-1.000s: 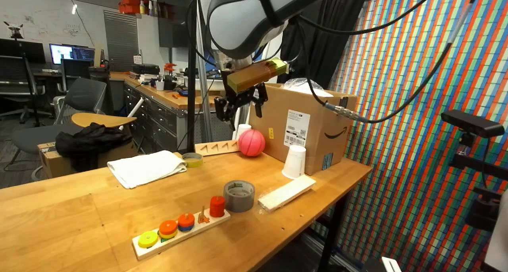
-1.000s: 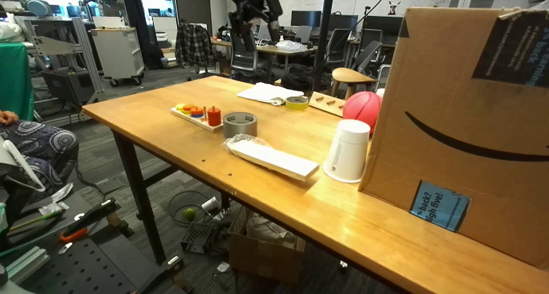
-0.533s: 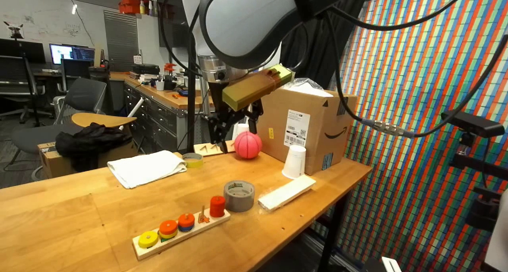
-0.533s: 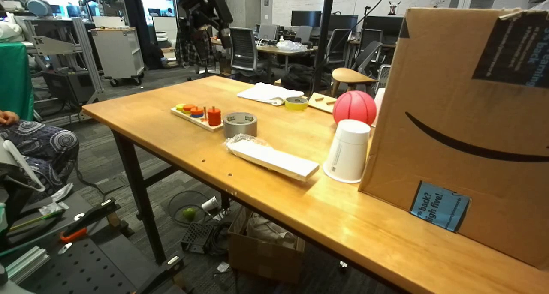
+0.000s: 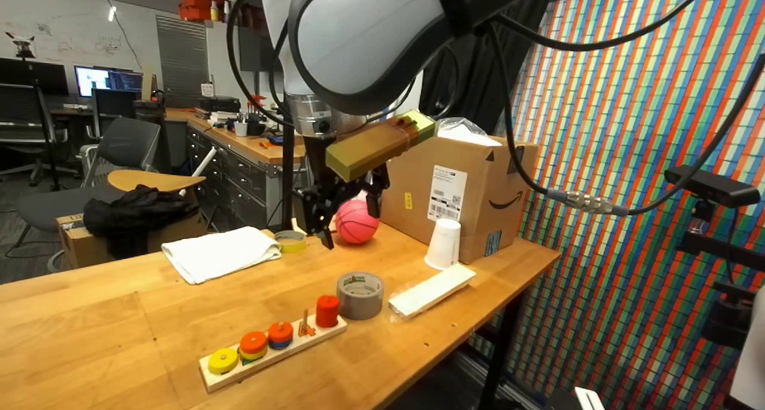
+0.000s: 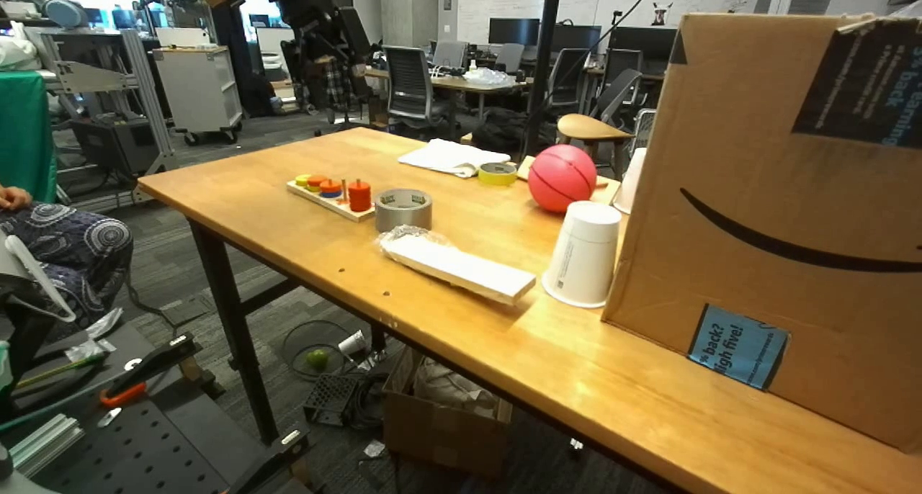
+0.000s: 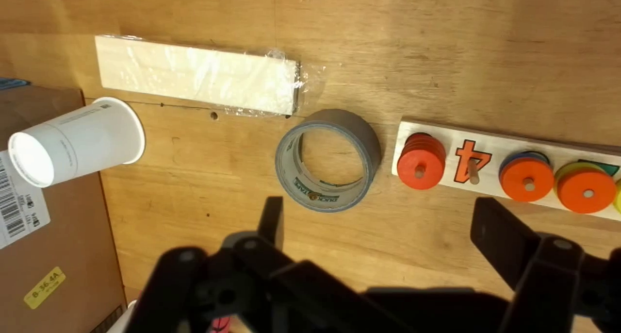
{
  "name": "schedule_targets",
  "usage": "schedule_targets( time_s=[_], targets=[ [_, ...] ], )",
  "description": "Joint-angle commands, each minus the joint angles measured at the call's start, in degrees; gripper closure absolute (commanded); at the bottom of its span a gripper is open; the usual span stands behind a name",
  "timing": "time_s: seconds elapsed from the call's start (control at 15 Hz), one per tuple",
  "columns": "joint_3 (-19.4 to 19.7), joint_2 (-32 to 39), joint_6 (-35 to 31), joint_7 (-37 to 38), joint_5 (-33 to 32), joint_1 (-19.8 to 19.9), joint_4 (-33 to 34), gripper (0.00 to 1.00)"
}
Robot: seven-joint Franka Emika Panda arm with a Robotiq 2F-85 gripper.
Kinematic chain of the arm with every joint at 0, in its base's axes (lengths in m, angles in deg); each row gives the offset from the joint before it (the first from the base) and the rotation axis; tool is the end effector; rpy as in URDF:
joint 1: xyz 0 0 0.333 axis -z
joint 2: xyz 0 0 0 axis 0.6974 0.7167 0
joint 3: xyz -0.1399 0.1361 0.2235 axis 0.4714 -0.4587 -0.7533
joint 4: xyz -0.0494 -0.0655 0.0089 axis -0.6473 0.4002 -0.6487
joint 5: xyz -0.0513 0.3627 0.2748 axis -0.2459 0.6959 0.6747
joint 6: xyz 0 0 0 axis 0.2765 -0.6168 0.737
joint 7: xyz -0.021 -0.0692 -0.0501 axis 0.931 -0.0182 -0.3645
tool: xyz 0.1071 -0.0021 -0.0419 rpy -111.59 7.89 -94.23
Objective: Push the basketball to the right side of the table
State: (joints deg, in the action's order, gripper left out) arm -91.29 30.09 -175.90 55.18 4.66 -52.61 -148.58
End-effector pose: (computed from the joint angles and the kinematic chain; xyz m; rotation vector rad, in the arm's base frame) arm 0.5217 0.1560 0.3833 2.7857 0.0566 0.1151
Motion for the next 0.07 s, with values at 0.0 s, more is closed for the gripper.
schedule_targets(
  time_s=[0.0],
  targets=[
    [-0.61,0.00,0.10,-0.12,0.16,0.61,0.11,0.00]
  ],
)
